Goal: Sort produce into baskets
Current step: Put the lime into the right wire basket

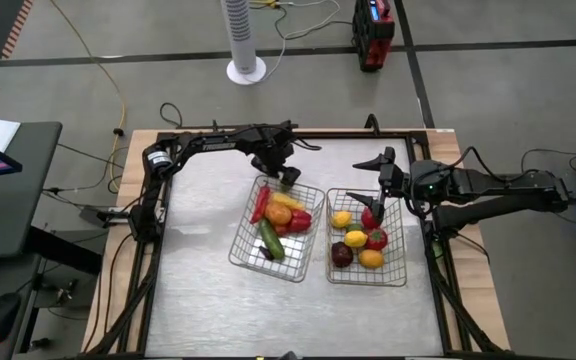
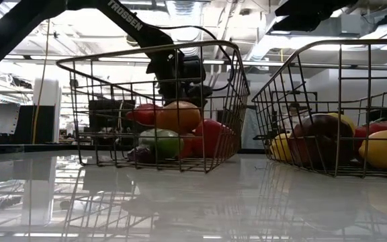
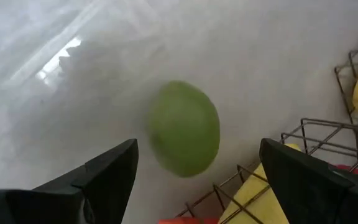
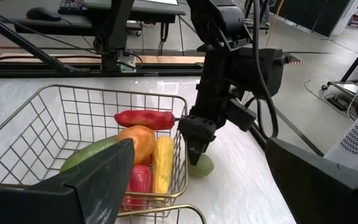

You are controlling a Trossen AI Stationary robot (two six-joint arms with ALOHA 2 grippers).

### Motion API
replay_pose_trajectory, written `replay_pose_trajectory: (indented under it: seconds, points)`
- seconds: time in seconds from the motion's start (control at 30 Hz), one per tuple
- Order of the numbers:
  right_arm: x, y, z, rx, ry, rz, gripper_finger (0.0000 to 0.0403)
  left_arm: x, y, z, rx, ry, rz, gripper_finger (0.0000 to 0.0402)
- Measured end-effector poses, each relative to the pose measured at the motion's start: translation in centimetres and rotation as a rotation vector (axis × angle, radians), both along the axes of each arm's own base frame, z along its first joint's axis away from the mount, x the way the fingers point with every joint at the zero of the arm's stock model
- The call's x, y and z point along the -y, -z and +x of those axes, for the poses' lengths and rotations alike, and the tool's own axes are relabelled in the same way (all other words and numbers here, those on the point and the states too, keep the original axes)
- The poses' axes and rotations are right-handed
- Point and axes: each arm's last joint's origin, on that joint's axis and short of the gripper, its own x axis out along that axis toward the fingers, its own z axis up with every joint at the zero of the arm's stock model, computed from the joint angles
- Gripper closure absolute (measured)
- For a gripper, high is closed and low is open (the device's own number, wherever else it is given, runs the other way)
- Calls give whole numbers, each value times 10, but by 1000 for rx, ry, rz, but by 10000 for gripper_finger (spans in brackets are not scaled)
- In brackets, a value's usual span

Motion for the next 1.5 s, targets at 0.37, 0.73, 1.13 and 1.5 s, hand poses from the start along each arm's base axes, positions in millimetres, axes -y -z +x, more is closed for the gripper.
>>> replay_pose_trajectory:
  seconds: [0.37, 0.73, 1.13, 1.5]
  points:
    - [0, 0, 0, 0, 0, 0, 14, -13, -17, 0, 53, -7, -26, 79]
    - [0, 0, 0, -1, 0, 0, 14, -18, -19, -1, 1, -67, 64, 79]
    - [0, -2, 0, 16, 0, -2, 14, -19, 13, 2, -84, -101, -11, 79]
    - [0, 0, 0, 0, -1, -5, 14, -10, 25, 14, -151, 16, -19, 80]
